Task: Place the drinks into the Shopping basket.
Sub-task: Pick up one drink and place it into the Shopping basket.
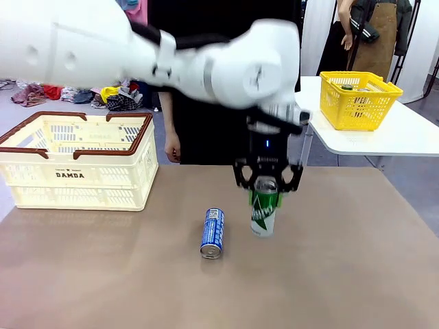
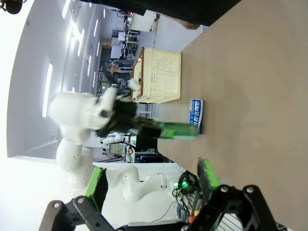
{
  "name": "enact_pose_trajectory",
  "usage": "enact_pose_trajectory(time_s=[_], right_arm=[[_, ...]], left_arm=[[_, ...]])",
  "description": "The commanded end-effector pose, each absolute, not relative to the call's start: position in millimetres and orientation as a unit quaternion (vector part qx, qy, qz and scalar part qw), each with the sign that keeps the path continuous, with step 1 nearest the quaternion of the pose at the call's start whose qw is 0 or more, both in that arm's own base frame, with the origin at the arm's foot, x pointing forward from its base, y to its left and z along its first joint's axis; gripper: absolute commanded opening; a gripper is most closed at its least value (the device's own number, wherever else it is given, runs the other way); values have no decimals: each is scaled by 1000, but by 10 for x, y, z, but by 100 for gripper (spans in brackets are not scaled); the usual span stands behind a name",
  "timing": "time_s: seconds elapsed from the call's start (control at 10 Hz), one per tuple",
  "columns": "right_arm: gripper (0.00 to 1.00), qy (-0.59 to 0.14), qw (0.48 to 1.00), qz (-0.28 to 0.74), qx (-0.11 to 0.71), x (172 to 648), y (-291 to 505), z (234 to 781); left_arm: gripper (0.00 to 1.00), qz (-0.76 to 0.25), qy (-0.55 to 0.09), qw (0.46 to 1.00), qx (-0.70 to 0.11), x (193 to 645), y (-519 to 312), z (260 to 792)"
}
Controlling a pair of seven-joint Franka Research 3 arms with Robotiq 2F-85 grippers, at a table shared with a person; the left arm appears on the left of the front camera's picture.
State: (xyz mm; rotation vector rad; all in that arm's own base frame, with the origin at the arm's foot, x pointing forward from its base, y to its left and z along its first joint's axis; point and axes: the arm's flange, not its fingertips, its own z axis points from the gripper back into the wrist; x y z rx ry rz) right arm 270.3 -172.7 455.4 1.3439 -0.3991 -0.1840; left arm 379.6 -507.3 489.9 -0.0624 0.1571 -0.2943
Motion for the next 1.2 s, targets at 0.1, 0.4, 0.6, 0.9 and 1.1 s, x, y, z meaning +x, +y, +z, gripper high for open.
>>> enact_pose_trajectory(time_s=[0.1, 0.4, 0.6, 0.9, 1.1], right_arm=[[100, -192, 754, -81, 623, 2716, -1730, 4580], [100, -192, 754, -81, 623, 2716, -1730, 4580], [100, -192, 754, -81, 623, 2716, -1730, 4580], [100, -192, 754, -81, 623, 2716, -1730, 4580], [100, -192, 754, -81, 623, 2716, -1730, 4580]], left_arm=[[0, -198, 69, 978, 0, 3722, -4901, 5631], [0, -193, 66, 979, -5, 3624, -4855, 5766], [0, -193, 66, 979, -5, 3624, -4855, 5766], [0, -193, 58, 980, 0, 3663, -4892, 5690], [0, -167, -77, 983, 23, 3757, -4140, 6480]])
